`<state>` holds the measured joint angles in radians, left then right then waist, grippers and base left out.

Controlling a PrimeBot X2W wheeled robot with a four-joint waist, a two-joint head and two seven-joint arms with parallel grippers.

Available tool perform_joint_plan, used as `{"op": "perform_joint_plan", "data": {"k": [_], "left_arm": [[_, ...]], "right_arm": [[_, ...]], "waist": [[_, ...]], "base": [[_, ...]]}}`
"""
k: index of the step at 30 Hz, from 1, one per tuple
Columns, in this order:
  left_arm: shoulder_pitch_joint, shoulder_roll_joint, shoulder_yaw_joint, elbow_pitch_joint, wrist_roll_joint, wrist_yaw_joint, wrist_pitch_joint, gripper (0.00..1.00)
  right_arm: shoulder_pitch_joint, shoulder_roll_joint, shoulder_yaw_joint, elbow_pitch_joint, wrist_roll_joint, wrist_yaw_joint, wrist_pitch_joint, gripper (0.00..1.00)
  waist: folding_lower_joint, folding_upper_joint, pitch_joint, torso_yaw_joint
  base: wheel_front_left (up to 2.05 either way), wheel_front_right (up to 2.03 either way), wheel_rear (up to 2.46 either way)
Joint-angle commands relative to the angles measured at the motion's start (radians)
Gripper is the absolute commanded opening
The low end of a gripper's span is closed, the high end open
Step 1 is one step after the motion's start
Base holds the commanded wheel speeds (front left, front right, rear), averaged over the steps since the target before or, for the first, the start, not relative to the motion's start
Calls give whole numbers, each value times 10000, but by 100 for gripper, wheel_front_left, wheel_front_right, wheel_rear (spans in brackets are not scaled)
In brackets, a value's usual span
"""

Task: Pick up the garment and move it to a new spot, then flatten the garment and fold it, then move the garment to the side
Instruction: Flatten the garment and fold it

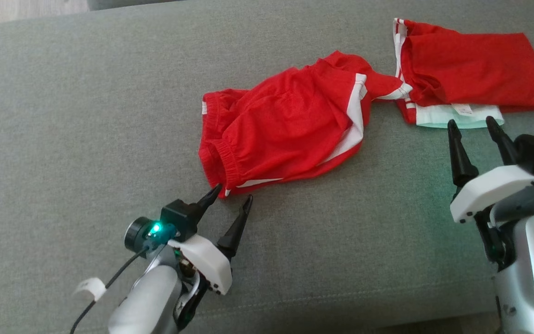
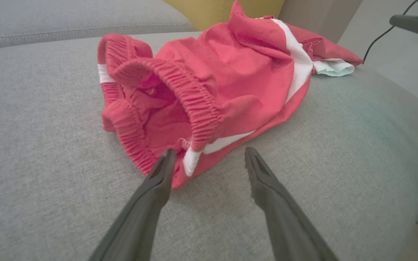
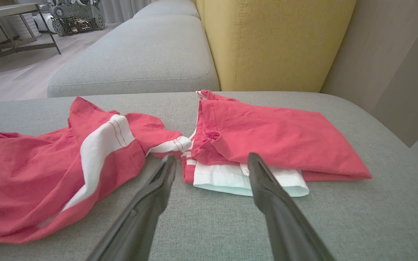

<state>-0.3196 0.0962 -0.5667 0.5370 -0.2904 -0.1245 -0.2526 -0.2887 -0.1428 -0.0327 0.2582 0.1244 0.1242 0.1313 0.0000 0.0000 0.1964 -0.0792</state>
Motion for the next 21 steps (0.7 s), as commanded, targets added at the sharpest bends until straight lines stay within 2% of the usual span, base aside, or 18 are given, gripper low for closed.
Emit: {"op": "perform_joint_plan", "data": {"k": [1,7,8,9,10,11,16,21], "left_arm": [[-531,80,335,-95,120,-53,-92,100],[-803,4,484,310,172,-53,-92,100],[-851,-2,472,374,177,-54,-92,90],[-851,-2,472,374,177,-54,-92,90],[-935,-20,456,472,135,-56,-92,24],[-976,-29,437,510,90,-57,-92,0],[-1118,-43,310,441,-101,-59,-92,0],[-1065,-3,456,-32,-319,-60,-92,0]], "right_arm": [[-417,-2,200,-316,-10,65,-106,100],[-548,28,234,-373,-3,65,-69,100],[-571,34,231,-385,-2,65,-66,100],[-571,34,231,-385,-2,65,-66,100],[-615,45,224,-406,-7,65,-57,100],[-638,50,224,-414,-16,65,-50,100],[-768,14,342,-424,-73,65,-4,100],[-1159,-353,920,-270,-105,65,77,100]], "waist": [[0,0,27,-17],[0,0,196,-50],[0,0,226,-49],[0,0,226,-49],[0,0,285,-44],[0,0,311,-38],[0,0,388,52],[0,0,394,365]], "base": [[0,0,0],[0,0,0],[0,0,0],[0,0,0],[0,0,0],[0,0,0],[0,0,0],[0,0,0]]}}
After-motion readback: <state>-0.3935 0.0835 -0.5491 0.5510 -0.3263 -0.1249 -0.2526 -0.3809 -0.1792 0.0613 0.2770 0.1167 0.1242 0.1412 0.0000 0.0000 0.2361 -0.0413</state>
